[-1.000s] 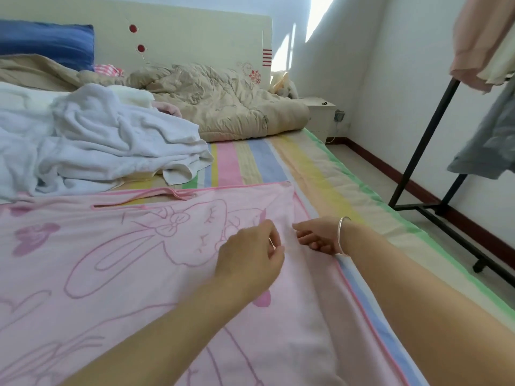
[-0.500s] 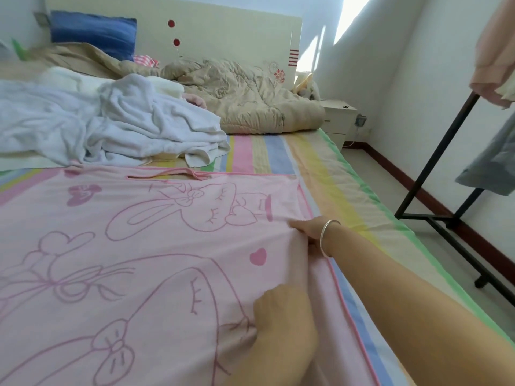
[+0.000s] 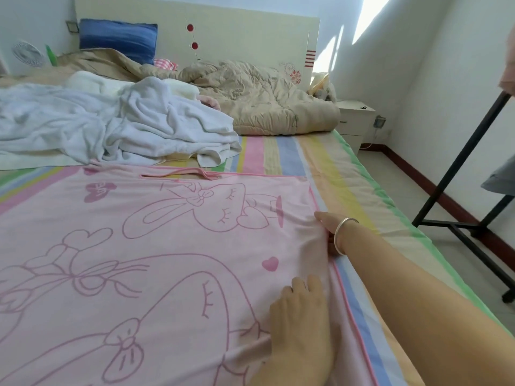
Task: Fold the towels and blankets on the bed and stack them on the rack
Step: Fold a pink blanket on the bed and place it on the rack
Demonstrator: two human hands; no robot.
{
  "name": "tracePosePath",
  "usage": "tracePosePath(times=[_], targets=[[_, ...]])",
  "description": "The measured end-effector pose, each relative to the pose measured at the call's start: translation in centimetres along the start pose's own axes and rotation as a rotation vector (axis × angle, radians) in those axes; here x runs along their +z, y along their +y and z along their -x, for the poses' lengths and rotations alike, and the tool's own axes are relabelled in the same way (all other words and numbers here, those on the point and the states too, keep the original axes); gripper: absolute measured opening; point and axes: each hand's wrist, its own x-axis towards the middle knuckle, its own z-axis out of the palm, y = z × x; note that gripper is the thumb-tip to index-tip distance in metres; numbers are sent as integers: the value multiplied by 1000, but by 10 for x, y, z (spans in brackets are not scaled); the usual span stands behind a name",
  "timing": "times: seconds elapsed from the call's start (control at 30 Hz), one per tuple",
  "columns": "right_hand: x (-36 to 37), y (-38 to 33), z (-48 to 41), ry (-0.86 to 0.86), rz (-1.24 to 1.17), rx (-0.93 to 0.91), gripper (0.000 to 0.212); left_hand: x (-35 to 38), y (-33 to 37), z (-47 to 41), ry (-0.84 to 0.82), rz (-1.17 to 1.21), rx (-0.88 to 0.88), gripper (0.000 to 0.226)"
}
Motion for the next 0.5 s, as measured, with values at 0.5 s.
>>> tracePosePath(times=[0.5], targets=[[8,-25,-57,-59,-317,-96,42,24,-7,-91,-238,104,70,57]])
